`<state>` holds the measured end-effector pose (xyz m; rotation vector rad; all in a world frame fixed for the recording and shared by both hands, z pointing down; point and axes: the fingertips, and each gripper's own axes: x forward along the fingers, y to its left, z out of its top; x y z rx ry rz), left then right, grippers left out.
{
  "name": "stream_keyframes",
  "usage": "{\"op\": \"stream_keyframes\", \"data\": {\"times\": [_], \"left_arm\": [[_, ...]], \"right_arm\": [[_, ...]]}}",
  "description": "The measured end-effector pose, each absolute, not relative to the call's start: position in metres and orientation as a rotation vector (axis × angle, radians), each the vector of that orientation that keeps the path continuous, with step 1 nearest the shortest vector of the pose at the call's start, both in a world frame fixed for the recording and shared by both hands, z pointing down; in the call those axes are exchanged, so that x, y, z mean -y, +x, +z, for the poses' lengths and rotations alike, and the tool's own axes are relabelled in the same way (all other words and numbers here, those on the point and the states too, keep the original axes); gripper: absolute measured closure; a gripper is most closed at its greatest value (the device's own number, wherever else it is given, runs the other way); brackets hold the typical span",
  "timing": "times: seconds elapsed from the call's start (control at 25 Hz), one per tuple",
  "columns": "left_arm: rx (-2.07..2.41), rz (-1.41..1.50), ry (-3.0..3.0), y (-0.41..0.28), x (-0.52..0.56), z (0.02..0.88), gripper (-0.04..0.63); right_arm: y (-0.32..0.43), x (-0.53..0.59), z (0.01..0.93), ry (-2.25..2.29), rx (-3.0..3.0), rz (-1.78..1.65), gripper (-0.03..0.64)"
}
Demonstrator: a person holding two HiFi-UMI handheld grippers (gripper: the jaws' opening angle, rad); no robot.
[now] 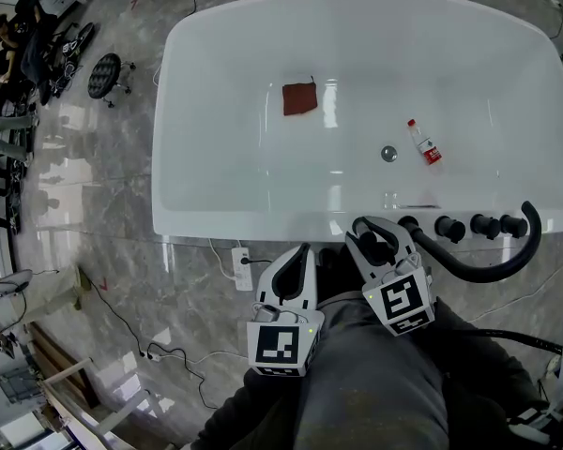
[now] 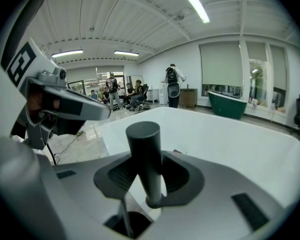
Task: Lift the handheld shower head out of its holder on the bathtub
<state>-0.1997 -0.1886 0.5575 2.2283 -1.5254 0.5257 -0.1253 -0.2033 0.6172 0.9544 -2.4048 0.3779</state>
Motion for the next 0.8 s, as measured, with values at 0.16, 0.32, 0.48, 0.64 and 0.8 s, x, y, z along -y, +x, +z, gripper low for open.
{"op": "stream_keyframes", "data": {"times": [0.16,0.32,0.48,0.64,0.8], "left_arm": [[1.524,0.521,2.224,-0.2,0.191,0.555,0.592],[1.533,0.513,2.229,-0.201,0.193,0.549,0.592],[1.544,0.508,2.221,-0.201,0.196,0.529,0.592],[1.571,0.509,2.192,-0.207,0.198,0.483,0.592],[1.576,0.48,2.218,-0.208,0.197,0.437,0.592]], "right_arm": [[-0.127,0.203,0.616,0.939,2.391,0.36,0.478],[-0.132,0.203,0.602,0.924,2.428,0.298,0.479],[-0.136,0.204,0.58,0.906,2.445,0.289,0.479],[-0.134,0.209,0.536,0.927,2.446,0.305,0.479],[-0.14,0.209,0.482,0.922,2.478,0.279,0.479]]}}
